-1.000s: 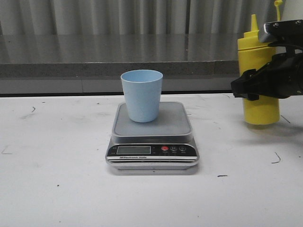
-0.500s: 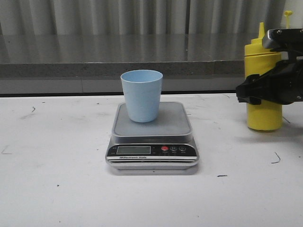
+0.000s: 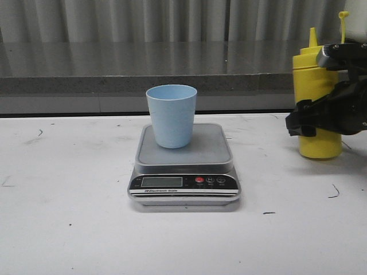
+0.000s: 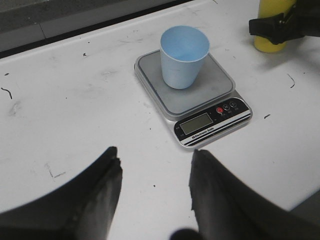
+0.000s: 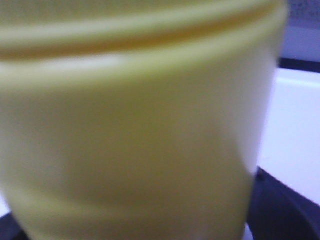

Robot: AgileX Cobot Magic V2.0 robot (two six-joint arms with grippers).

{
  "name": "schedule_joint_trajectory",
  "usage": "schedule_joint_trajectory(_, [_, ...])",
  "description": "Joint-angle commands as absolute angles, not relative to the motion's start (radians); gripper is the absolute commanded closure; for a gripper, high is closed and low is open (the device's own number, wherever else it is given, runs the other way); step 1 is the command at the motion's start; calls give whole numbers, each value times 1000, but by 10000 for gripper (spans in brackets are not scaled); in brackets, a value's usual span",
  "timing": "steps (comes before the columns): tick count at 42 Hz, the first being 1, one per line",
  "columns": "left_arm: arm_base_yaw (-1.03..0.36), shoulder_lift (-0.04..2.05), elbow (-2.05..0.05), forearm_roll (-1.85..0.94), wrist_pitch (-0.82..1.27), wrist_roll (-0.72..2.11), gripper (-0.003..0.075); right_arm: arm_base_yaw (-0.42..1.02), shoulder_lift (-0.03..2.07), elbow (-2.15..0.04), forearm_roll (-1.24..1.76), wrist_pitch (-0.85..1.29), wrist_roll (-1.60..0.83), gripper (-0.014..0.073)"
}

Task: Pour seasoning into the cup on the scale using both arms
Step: 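Open the right gripper and withdraw it from the yellow bottle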

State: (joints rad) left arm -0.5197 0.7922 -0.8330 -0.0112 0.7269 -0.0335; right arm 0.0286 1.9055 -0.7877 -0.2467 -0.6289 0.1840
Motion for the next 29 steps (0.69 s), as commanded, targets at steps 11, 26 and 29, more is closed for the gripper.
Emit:
schedule_joint_trajectory(11, [-519, 786, -861, -22, 656, -35, 407, 26, 1707, -730, -237, -582, 185, -12])
schedule_joint_trajectory(26, [-519, 786, -861, -22, 656, -35, 407, 27, 1426, -706, -233, 0, 235, -12])
schedule_joint_trajectory(29, [-519, 786, -861, -22, 656, -35, 407, 30, 1370, -706, -218, 131, 235, -12])
